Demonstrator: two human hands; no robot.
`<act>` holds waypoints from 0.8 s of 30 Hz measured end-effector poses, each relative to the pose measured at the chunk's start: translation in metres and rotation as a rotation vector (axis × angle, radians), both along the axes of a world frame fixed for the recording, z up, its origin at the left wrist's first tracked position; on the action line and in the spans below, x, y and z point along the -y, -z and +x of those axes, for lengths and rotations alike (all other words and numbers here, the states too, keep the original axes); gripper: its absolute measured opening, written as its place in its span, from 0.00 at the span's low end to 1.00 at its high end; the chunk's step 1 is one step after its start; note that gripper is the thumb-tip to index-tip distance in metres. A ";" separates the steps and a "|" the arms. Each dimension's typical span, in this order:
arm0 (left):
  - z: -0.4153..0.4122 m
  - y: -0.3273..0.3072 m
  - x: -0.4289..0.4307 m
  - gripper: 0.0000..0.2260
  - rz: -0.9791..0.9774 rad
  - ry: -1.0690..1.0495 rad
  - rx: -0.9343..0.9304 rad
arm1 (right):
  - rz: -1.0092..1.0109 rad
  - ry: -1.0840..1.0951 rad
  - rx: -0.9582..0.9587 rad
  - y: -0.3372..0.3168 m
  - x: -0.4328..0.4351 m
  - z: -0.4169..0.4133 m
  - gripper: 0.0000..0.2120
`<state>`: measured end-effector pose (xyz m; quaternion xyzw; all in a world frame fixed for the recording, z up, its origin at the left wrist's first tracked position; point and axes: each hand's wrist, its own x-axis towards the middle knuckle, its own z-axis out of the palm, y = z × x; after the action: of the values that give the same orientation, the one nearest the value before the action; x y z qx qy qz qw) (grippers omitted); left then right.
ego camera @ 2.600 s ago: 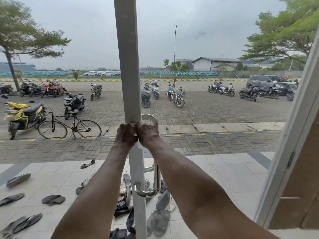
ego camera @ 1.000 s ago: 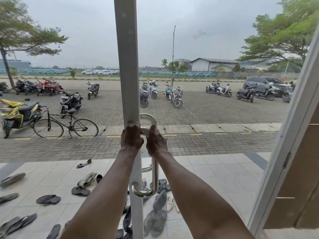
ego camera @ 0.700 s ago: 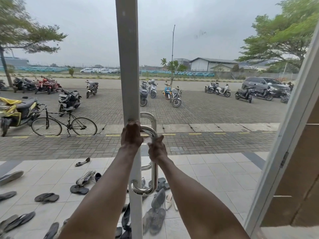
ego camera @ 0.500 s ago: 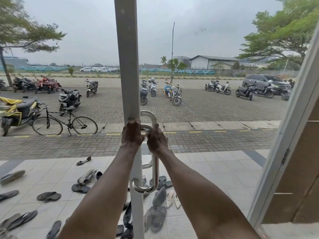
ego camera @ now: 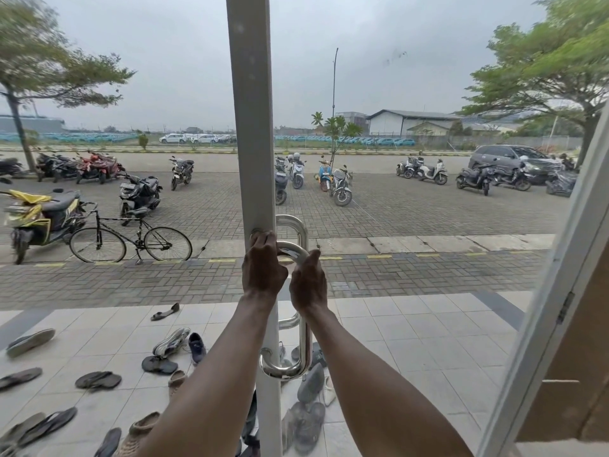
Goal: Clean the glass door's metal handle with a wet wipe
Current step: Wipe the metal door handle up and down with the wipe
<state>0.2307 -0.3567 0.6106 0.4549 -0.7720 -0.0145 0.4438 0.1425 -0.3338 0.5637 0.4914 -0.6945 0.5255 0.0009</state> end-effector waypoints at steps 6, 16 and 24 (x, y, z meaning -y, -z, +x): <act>-0.002 0.004 0.003 0.22 -0.019 -0.015 -0.014 | 0.084 0.021 -0.024 0.004 0.002 -0.010 0.17; -0.001 0.007 0.004 0.22 -0.041 -0.018 0.019 | 0.409 -0.108 0.232 0.071 -0.008 -0.016 0.30; 0.000 0.006 0.004 0.23 -0.035 0.001 0.043 | 0.125 -0.071 0.491 0.024 0.007 -0.009 0.09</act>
<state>0.2310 -0.3611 0.6047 0.4470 -0.7816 0.0085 0.4349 0.1339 -0.3404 0.5401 0.3721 -0.6873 0.5849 -0.2167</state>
